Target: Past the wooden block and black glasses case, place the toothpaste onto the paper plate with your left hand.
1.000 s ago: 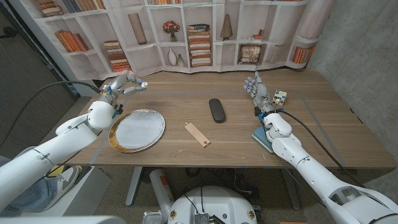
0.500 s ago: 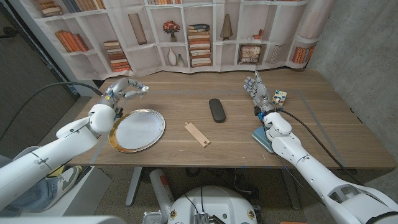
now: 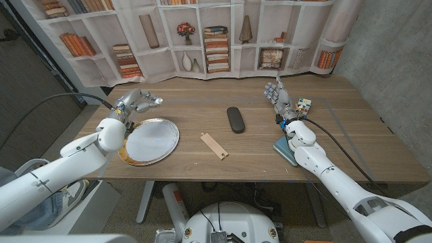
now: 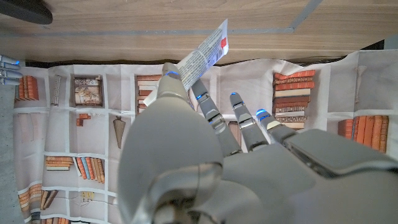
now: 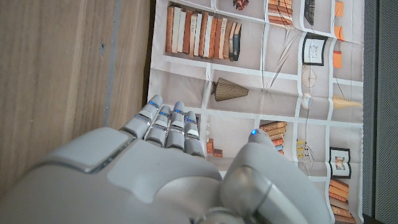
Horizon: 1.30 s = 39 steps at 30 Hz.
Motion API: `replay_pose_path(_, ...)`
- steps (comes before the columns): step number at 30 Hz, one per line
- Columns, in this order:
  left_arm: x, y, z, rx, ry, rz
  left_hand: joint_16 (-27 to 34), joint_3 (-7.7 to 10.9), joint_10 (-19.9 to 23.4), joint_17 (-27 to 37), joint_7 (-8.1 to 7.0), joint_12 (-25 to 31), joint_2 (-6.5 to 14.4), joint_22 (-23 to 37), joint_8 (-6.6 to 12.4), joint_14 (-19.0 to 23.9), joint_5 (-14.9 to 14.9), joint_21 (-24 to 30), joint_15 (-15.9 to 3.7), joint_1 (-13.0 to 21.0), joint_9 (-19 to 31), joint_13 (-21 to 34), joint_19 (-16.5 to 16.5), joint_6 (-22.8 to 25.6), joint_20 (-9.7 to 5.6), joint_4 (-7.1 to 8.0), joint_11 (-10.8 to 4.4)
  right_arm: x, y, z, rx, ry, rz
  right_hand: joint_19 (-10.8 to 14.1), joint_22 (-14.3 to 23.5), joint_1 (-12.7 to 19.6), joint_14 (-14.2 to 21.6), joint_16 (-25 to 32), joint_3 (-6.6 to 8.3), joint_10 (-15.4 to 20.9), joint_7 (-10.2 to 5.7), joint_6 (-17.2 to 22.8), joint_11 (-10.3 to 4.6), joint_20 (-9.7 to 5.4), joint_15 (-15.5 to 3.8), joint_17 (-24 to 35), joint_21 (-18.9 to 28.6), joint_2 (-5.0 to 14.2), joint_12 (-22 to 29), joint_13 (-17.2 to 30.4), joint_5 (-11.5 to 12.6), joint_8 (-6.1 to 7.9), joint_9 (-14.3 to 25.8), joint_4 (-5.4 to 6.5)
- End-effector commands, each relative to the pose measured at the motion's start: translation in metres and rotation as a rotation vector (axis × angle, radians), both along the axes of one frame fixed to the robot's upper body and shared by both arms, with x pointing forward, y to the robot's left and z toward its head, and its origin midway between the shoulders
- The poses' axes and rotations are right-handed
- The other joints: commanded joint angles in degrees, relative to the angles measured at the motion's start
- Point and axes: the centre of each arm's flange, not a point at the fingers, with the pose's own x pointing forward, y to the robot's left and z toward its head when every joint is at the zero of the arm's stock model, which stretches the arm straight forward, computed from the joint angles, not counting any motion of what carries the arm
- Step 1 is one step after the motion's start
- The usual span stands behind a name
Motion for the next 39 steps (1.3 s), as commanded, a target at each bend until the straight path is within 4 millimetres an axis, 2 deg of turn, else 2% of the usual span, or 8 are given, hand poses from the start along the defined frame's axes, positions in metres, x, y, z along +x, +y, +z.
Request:
replay_pose_path(1,-0.008,0.0,-0.015,0.005,0.029,0.018,-0.18,-0.39,-0.17,0.25,0.17,-0.16,0.63,0.14,-0.26,-0.12,-0.19,0.02,-7.83,0.15,0.25,0.28,0.33,-0.3,0.39,-0.22,0.09,0.003,0.001,0.004,-0.002,-0.007,0.009,0.32,0.05,0.15,0.62,0.1,-0.19,0.49,0.08,0.19,0.04,-0.14,0.21,0.33,-0.3,0.76,-0.16,0.22,-0.11,-0.19,0.21,-0.03)
replay_pose_path(11,-0.017,-0.002,-0.025,0.019,0.043,0.035,-0.19,-0.45,-0.16,0.24,0.17,-0.12,0.76,0.14,-0.37,-0.19,-0.3,0.02,-7.84,0.29,0.25,0.3,0.31,-0.24,0.41,-0.21,0.09,0.001,0.0,0.009,-0.011,-0.019,0.012,0.38,0.06,0.16,0.62,0.08,-0.23,0.53,0.09,0.3,-0.03,-0.1,0.15,0.33,-0.37,0.79,-0.16,0.21,-0.11,-0.15,0.21,-0.06)
replay_pose_path(22,-0.015,-0.002,-0.038,0.029,0.106,0.034,-0.15,-0.57,-0.06,0.21,0.17,-0.06,0.75,0.14,-0.41,-0.07,-0.42,0.03,-7.99,0.48,0.28,0.31,0.31,-0.04,0.25,-0.25,0.09,0.001,0.002,0.005,-0.006,-0.011,0.02,0.4,0.06,0.13,0.66,0.07,-0.28,0.52,-0.01,0.25,-0.02,-0.09,0.16,0.34,-0.48,0.82,-0.18,0.21,-0.12,-0.18,0.21,-0.09)
replay_pose_path(39,-0.028,0.0,-0.047,0.072,0.168,0.087,-0.18,-0.73,-0.11,0.22,0.18,-0.08,0.79,0.14,-0.6,-0.19,-0.55,-0.02,-7.77,0.61,0.28,0.31,0.13,-0.04,0.3,-0.22,0.09,0.0,0.004,0.004,0.004,-0.016,0.027,0.44,0.07,0.13,0.83,0.08,-0.38,0.77,0.08,0.37,-0.02,-0.09,0.1,0.33,-0.66,0.85,-0.12,0.21,-0.13,-0.13,0.21,-0.16)
